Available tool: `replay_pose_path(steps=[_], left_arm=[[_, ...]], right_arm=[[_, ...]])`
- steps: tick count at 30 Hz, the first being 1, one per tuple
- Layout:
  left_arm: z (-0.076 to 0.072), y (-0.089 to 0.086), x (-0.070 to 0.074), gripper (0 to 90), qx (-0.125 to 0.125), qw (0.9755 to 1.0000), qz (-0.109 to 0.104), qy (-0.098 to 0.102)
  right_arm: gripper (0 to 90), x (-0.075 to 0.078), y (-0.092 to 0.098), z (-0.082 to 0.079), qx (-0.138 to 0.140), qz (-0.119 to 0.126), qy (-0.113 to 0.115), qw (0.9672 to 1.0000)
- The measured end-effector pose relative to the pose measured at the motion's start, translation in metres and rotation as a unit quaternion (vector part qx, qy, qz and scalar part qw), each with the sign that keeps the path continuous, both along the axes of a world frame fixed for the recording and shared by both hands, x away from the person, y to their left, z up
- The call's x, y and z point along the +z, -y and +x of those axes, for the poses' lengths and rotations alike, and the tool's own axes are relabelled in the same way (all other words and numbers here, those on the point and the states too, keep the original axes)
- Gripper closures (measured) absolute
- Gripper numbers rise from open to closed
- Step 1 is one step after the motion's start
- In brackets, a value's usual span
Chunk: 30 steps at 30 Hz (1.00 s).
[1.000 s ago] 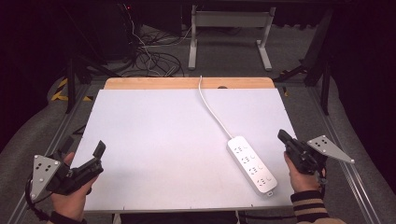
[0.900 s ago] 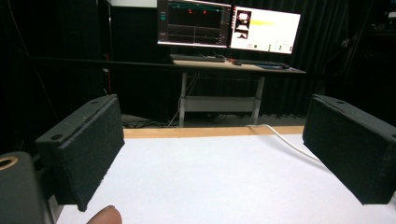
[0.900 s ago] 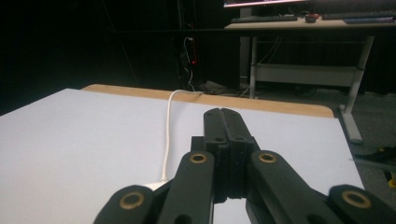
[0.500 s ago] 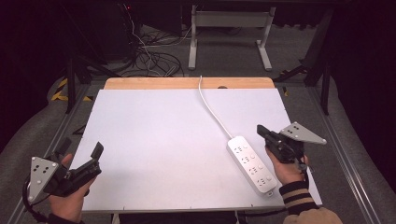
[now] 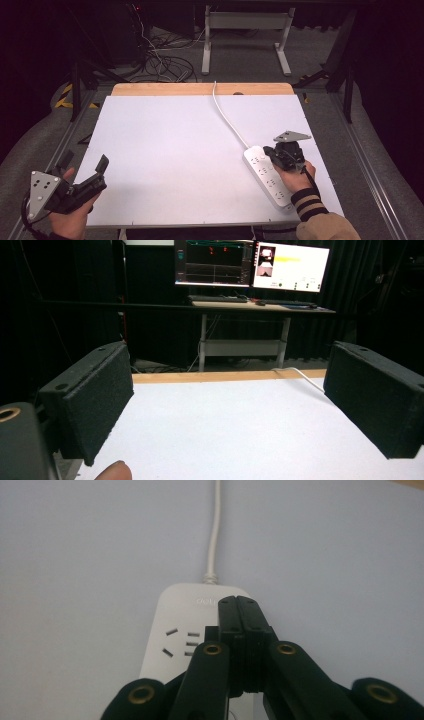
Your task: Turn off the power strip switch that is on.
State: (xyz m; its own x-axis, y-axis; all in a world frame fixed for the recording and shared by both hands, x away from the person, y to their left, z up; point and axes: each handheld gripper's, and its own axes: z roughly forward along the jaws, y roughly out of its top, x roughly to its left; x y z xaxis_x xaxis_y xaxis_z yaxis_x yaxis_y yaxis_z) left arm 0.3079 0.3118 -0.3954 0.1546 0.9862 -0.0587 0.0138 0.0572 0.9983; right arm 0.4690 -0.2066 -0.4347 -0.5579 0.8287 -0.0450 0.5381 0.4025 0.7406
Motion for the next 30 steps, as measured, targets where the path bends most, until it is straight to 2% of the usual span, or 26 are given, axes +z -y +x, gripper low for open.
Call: replay_pose_path(steps=[3, 7, 9, 11, 12, 17, 23, 26, 30], left_arm=[[-0.001, -0.001, 0.000, 6.2, 0.001, 1.0000, 0.000, 0.000], [-0.001, -0.001, -0.001, 6.2, 0.002, 1.0000, -0.001, -0.002], [-0.002, -0.001, -0.001, 6.2, 0.002, 1.0000, 0.001, -0.003], [-0.002, -0.001, -0.001, 6.2, 0.002, 1.0000, 0.001, -0.002], [-0.002, -0.001, -0.001, 6.2, 0.002, 1.0000, 0.001, -0.002], [-0.002, -0.001, 0.000, 6.2, 0.001, 1.0000, -0.001, 0.000], [-0.003, -0.001, 0.000, 6.2, -0.001, 1.0000, 0.000, -0.001], [-0.003, 0.000, 0.000, 6.2, -0.002, 1.0000, 0.000, 0.000], [-0.002, 0.000, 0.000, 6.2, -0.003, 1.0000, 0.001, 0.000]], right_arm=[[90.0, -0.009, -0.001, 0.005, 0.001, -0.017, -0.017, 0.9997], [90.0, -0.012, -0.005, 0.008, 0.008, -0.023, -0.022, 0.9995], [90.0, -0.016, -0.008, 0.010, 0.013, -0.034, -0.026, 0.9990], [90.0, -0.016, -0.008, 0.010, 0.013, -0.033, -0.027, 0.9990], [90.0, -0.017, -0.007, 0.011, 0.014, -0.027, -0.037, 0.9989], [90.0, -0.019, -0.006, 0.010, 0.005, -0.016, -0.038, 0.9992], [90.0, -0.019, -0.007, 0.010, -0.003, -0.013, -0.041, 0.9991], [90.0, -0.019, -0.009, 0.009, -0.004, -0.022, -0.040, 0.9989], [90.0, -0.020, -0.009, 0.009, -0.005, -0.020, -0.040, 0.9990]])
